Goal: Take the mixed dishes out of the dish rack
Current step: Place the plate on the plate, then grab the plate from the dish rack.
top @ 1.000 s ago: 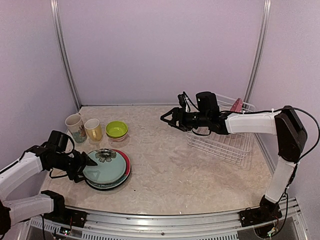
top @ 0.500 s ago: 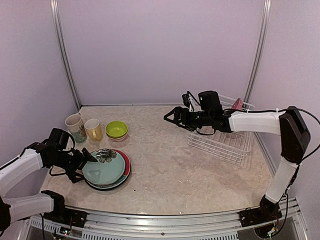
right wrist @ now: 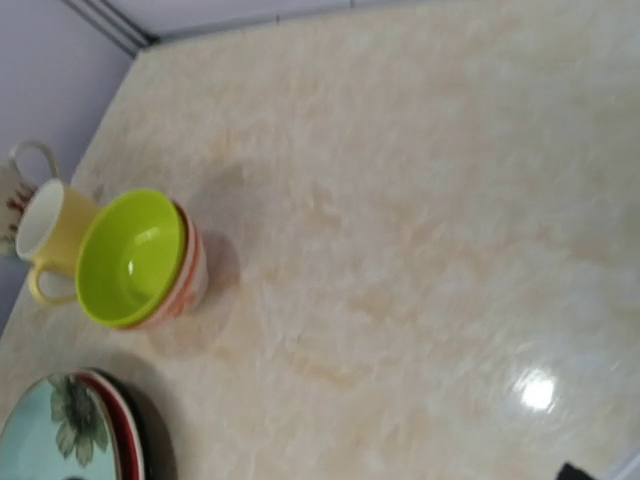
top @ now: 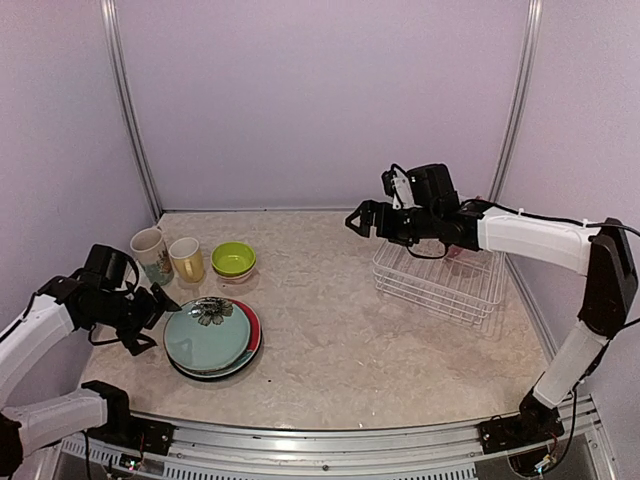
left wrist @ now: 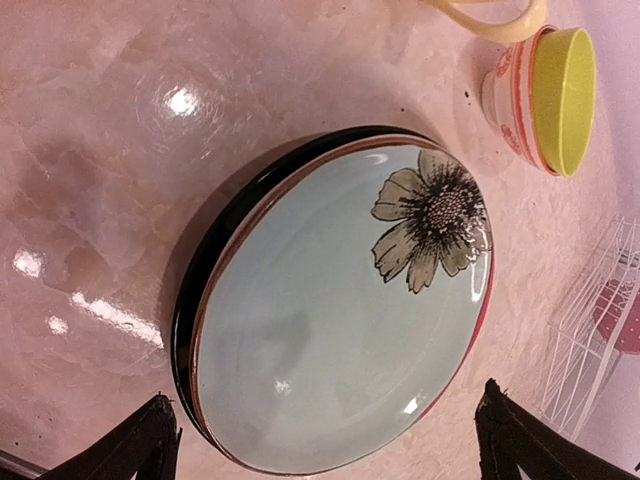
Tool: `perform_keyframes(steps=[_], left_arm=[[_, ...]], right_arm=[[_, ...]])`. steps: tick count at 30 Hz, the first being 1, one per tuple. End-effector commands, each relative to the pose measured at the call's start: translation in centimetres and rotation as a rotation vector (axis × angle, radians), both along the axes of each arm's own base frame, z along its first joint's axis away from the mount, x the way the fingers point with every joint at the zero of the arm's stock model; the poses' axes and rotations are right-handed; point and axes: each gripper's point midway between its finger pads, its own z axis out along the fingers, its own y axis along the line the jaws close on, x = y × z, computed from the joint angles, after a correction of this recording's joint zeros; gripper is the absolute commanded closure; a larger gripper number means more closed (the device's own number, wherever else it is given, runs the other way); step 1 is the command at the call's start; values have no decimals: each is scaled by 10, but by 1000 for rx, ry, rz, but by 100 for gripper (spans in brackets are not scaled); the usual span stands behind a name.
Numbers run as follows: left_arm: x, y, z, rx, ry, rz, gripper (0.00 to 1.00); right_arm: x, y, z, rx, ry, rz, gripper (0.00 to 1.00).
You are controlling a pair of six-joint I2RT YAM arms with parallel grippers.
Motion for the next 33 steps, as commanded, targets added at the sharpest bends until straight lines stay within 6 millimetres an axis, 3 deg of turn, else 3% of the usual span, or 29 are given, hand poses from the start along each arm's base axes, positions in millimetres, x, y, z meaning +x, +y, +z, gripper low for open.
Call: perform_keyframes(steps=[1, 6, 10, 15, 20, 23, 26, 33], left_arm=[[15, 12, 42, 84, -150, -15, 1], [36, 14, 111, 154, -379, -83, 1], [54, -2, 175, 164, -593, -206, 1], [80, -23, 240, 158, -751, -332, 1], [102, -44, 285, 107, -867, -410, 2], [113, -53, 295, 96, -897, -433, 2], [121, -62, 297, 100, -919, -469, 1], [130, -79, 274, 229, -942, -584, 1]], right_arm=[[0, -27, 36, 6, -124, -76, 0], [-1, -63, 23, 168, -30, -97, 0], [-13, -74, 28, 277, -51, -33, 0], [-14, -100, 33, 142, -65, -140, 0], [-22, -152, 26, -69, -36, -347, 0], [-28, -202, 19, -223, -11, -552, 0], [-40, -241, 21, -269, 1, -667, 0], [-47, -289, 45, -306, -46, -769, 0]])
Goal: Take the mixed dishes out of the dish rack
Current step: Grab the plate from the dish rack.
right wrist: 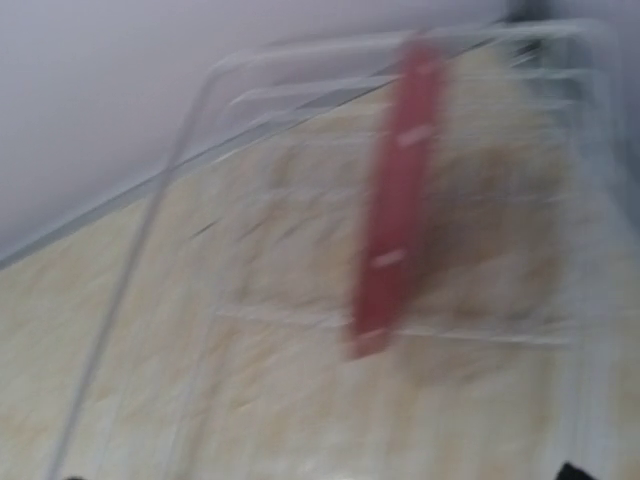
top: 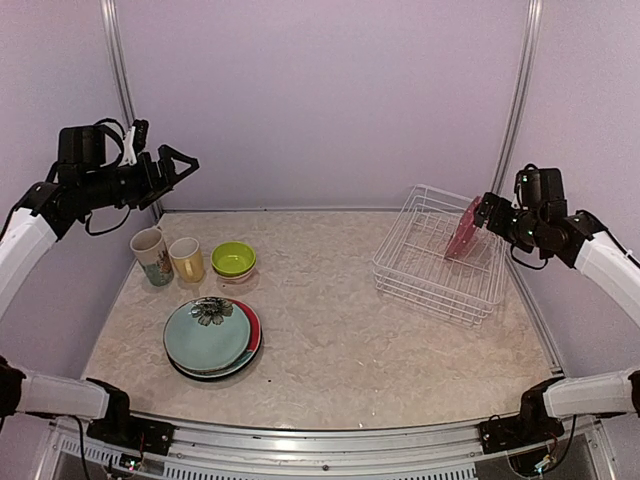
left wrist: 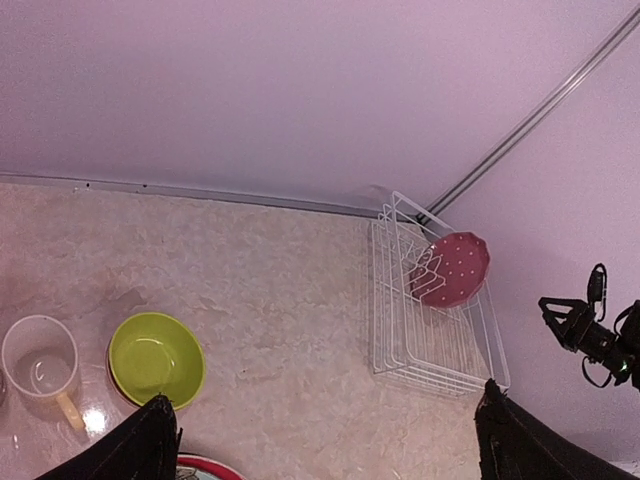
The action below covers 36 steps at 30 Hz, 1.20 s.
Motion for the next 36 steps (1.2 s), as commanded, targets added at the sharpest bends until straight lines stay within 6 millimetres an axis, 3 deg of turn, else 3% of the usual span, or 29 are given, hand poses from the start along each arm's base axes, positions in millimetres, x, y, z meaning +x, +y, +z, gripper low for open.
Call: perform_keyframes(steps=[1, 7, 19, 28, 36], left_arm=[[4, -10, -7, 122, -91, -50, 1], [5, -3, -39, 114, -23, -77, 1], [6, 20, -31, 72, -28, -53, 1], [15, 31, -38, 67, -2, -32, 1], [19, 36, -44, 91, 9, -9, 1]], right_arm=[[-6, -36, -2, -115, 60, -103, 0], [20, -47, -6, -174, 139, -185, 0], [87, -59, -23, -238, 202, -287, 0], [133, -59, -62, -243, 266, -314, 1], [156, -63, -93, -233, 309, -343, 13]])
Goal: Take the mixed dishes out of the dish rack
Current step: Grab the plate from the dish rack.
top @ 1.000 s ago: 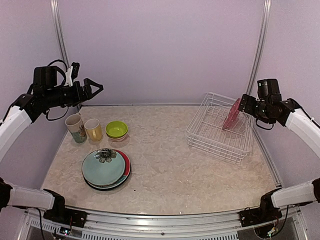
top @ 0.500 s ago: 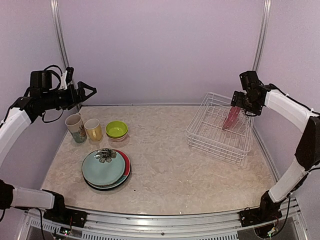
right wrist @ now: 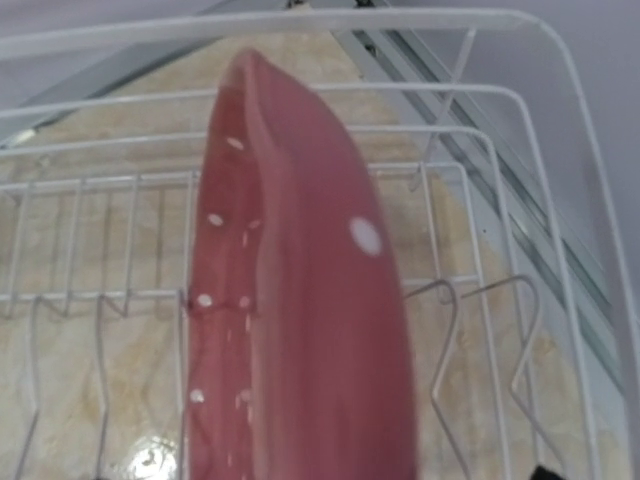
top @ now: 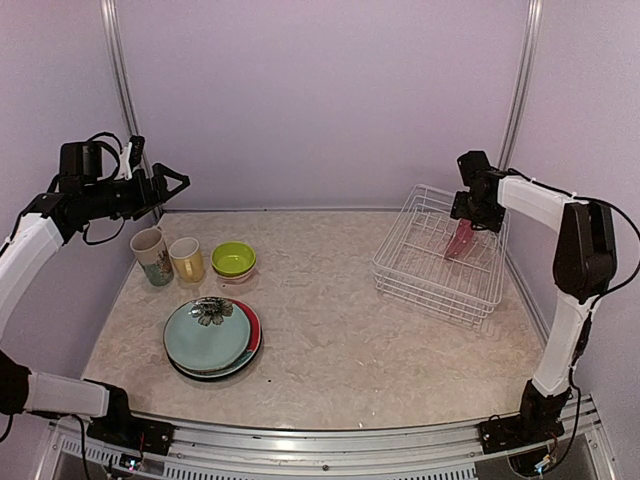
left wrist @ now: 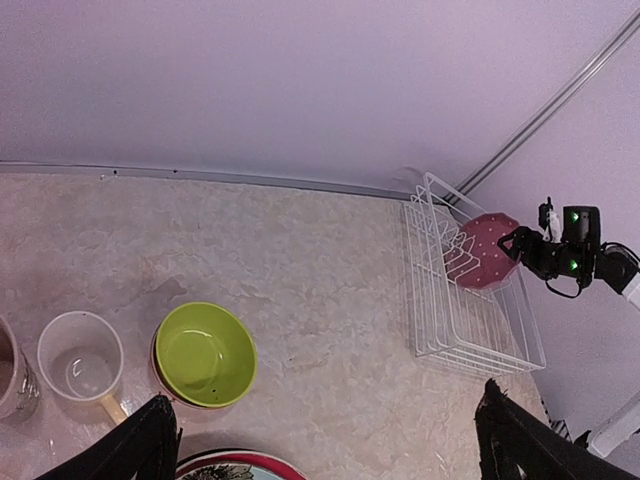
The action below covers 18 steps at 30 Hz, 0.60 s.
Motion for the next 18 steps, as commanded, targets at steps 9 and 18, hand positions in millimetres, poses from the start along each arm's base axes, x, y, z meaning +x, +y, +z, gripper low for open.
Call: perform_keyframes(steps=[9, 18], left_arm=[[-2, -5, -5, 56, -6, -1, 1], [-7, -12, -2, 66, -24, -17, 1]], right_arm=[[5, -12, -7, 19, -3, -93, 28], [4, -13, -2, 22, -21, -100, 49]])
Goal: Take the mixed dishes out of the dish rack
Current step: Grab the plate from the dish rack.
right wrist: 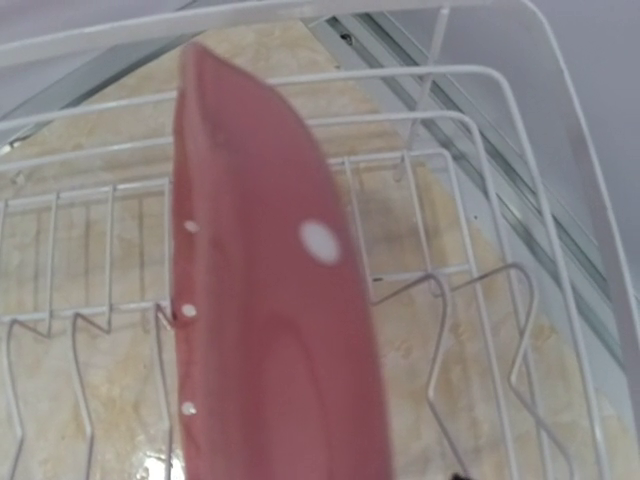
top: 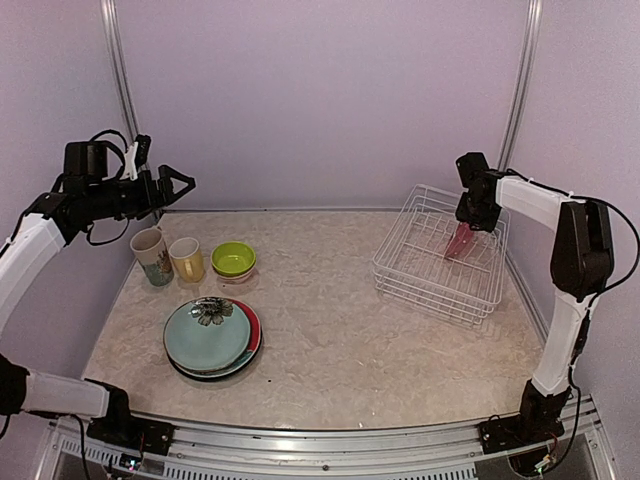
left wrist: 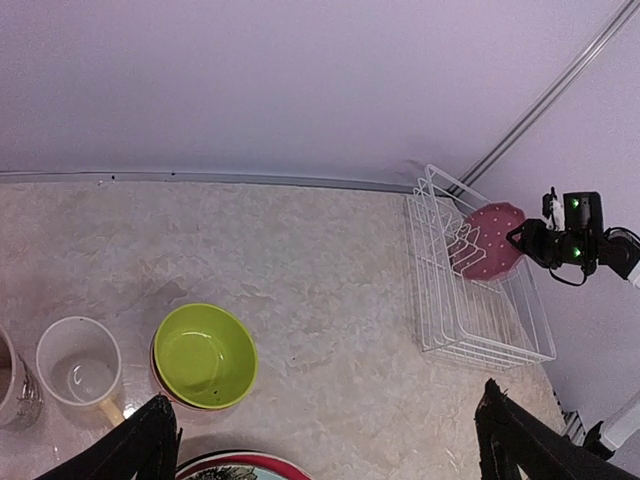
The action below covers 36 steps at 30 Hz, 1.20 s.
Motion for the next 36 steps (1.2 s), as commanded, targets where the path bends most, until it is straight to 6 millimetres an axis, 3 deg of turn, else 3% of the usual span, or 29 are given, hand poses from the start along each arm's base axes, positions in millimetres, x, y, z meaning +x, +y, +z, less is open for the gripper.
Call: perform_keyframes(steps=[1, 7, 18, 28, 36], left_arm=[[-5, 1, 0, 25, -7, 4, 1], [-4, 1, 0, 23, -7, 5, 1], [-9, 1, 6, 17, -31, 2, 1], [-19, 3, 19, -8, -80, -2, 1], [-21, 8, 25, -39, -85, 2, 1]], right_arm=[[1, -7, 11, -2, -27, -30, 51], [3, -7, 13, -1, -29, -30, 74], [3, -10, 21, -35, -20, -49, 93], [1, -9, 55, -152, -24, -75, 100], [-3, -4, 81, -253, -15, -79, 100]])
